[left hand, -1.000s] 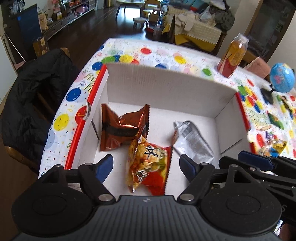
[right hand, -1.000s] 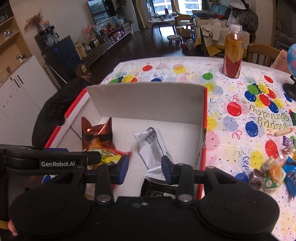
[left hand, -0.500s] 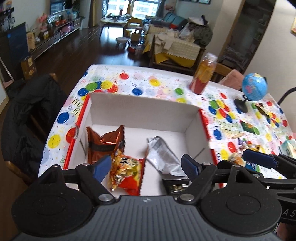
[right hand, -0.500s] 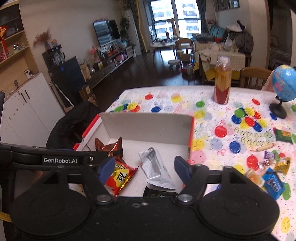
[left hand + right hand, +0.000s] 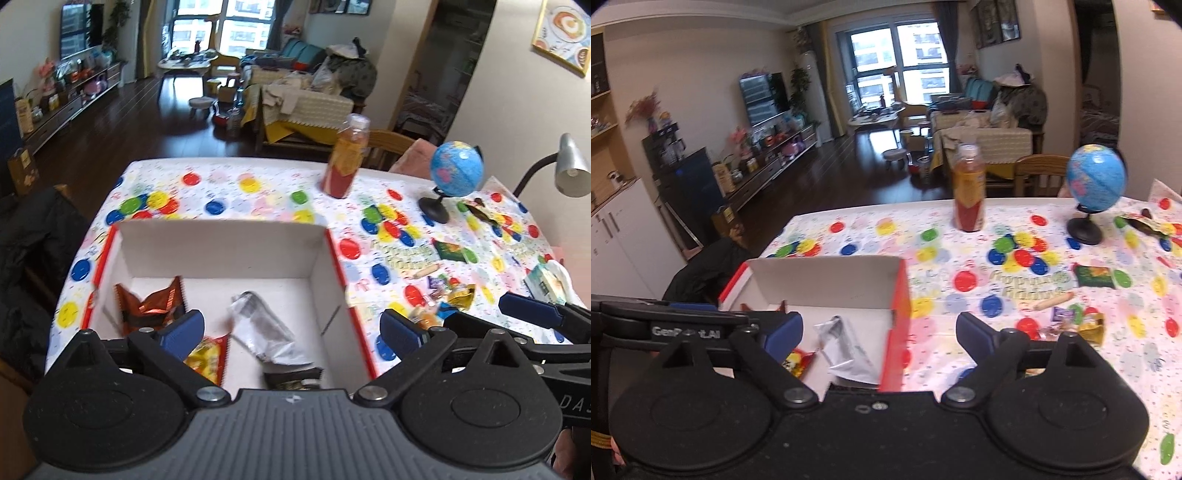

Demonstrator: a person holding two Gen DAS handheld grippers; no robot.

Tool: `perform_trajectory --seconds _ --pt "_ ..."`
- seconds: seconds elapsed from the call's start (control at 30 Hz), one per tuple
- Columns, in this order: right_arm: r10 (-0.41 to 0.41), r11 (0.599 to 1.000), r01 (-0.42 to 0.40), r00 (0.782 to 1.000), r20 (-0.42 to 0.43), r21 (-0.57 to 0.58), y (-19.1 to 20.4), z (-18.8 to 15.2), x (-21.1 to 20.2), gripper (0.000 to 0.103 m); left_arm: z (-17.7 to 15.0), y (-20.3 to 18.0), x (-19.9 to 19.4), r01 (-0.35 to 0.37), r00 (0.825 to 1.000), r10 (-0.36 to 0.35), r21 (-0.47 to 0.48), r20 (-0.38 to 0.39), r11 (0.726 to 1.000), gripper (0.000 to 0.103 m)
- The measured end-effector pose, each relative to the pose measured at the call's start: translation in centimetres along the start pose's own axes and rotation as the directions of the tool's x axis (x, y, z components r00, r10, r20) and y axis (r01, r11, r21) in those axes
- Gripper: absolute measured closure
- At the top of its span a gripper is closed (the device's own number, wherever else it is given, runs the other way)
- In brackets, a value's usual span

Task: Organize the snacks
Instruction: 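Grasp the brown chocolate with the left gripper while the right grasps the blue bar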

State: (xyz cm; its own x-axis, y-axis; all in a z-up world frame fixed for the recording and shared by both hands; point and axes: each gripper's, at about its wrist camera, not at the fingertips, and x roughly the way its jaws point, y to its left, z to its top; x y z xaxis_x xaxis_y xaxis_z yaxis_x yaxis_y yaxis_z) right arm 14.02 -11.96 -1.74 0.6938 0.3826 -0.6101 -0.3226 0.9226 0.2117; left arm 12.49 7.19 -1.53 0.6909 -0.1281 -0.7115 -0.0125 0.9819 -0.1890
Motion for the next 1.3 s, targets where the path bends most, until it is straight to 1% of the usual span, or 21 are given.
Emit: perform_trajectory --seconds 0.17,0.27,0.47,0.63,0.77,1.0,1.13,1.2,1.3 --pt "-0.04 0.999 0.04 0.999 0.002 0.031 -3.1 -0.3 -0.5 0.011 0.3 -2.9 1.1 0.022 1.0 -0.022 0.026 -0.004 0.999 0.001" --pt "-0.054 0.998 0.054 0.999 -0.008 0.044 -5.3 -0.5 -0.6 0.01 0.4 -4.7 2.0 0.02 1.0 -0.02 0.034 -0.013 0.999 0.001" --pt "-0.084 0.995 0.085 0.996 -0.017 0.051 -9.9 -1.1 -0.8 0.009 0.2 -8.7 4.1 0.014 0.999 -0.012 0.047 -0.044 0.999 0.001" --pt "-0.087 0.994 0.089 0.996 -0.037 0.059 -13.4 -1.7 -0.5 0.009 -0.4 -11.6 5.9 0.038 0.996 -0.033 0.063 -0.081 0.997 0.001" --pt "-0.092 0.993 0.095 0.994 -0.055 0.063 -16.0 -2.3 0.1 0.009 -0.8 -13.6 7.9 0.02 0.993 -0.011 0.069 -0.116 0.997 0.001" --pt "-0.093 0.995 0.096 0.992 -0.088 0.023 -19.5 -3.4 1.2 0.011 -1.4 -15.6 11.2 -0.023 0.986 0.034 0.066 -0.166 0.998 0.001" --pt "-0.079 0.997 0.079 0.99 -0.116 -0.006 -20.9 -4.1 2.3 0.015 -2.2 -16.6 13.0 -0.049 0.979 0.064 0.084 -0.194 0.995 0.001" --pt "-0.074 0.997 0.07 0.989 -0.132 -0.031 -21.3 -4.4 3.0 0.016 -2.6 -17.0 14.1 -0.061 0.975 0.079 0.092 -0.21 0.994 0.001" --pt "-0.061 0.997 0.051 0.986 -0.157 -0.066 -21.7 -4.8 4.2 0.02 -3.1 -17.3 15.6 -0.077 0.968 0.098 0.098 -0.233 0.992 0.001"
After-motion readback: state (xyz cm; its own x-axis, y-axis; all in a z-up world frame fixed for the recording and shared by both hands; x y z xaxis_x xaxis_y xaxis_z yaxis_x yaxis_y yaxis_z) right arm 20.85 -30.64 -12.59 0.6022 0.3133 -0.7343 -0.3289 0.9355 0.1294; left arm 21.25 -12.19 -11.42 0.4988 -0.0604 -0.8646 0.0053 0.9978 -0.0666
